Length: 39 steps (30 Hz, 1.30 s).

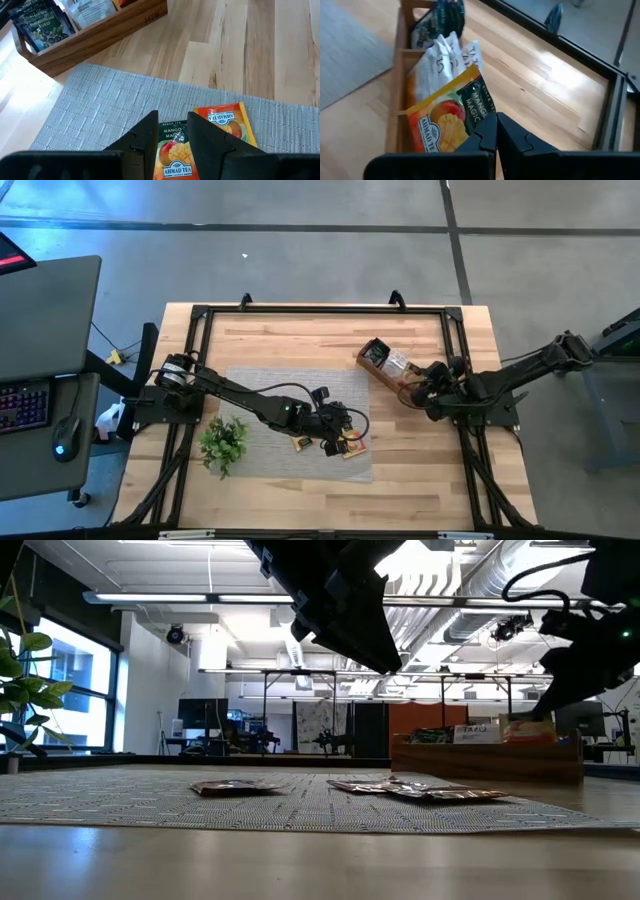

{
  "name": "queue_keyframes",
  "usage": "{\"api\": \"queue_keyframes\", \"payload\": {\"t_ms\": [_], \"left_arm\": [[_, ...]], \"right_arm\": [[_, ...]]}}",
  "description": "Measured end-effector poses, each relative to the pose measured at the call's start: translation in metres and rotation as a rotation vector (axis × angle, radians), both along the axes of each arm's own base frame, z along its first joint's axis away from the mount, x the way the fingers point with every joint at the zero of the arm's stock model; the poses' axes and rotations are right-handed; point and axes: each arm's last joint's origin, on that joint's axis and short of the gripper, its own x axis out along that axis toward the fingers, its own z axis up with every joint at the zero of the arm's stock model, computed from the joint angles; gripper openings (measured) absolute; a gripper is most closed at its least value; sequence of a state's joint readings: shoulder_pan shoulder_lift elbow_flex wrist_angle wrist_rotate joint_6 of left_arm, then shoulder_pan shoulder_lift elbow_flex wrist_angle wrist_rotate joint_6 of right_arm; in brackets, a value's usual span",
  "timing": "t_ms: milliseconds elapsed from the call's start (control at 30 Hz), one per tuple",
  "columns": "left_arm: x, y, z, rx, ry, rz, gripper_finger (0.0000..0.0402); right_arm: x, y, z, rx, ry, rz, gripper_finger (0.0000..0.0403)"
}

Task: Pick & Place Tea
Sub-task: Put the yellow tea bag into the right section of the wooden organizer

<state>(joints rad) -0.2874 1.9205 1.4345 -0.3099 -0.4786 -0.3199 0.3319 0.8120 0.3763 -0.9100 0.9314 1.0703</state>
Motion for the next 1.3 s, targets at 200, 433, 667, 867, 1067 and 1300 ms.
{"api": "queue_keyframes", "payload": {"t_ms": [200,433,667,867,1067,1300], "left_arm": [[0.000,0.000,0.000,0.000,0.000,0.000,0.0104],[0.000,0.000,0.000,0.000,-0.001,0.000,0.0104],[0.000,0.000,0.000,0.000,-0.001,0.000,0.0104],[0.000,0.000,0.000,0.000,-0.001,0.000,0.0104],[0.000,0.000,0.000,0.000,0.000,0.000,0.0104],[0.002,-0.001,-0.014,-0.010,0.045,-0.011,0.0104]], "right_arm": [[0.004,0.002,0.007,0.024,-0.026,0.007,0.0001],[0.005,0.004,0.008,0.094,-0.008,0.035,0.0000],[0.006,0.004,0.012,0.072,-0.016,0.034,0.0000],[0.017,0.006,0.043,0.001,-0.060,0.082,0.0000],[0.025,0.011,0.071,-0.019,0.006,0.146,0.0000],[0.021,0.028,0.091,0.059,0.169,0.123,0.0000]]}}
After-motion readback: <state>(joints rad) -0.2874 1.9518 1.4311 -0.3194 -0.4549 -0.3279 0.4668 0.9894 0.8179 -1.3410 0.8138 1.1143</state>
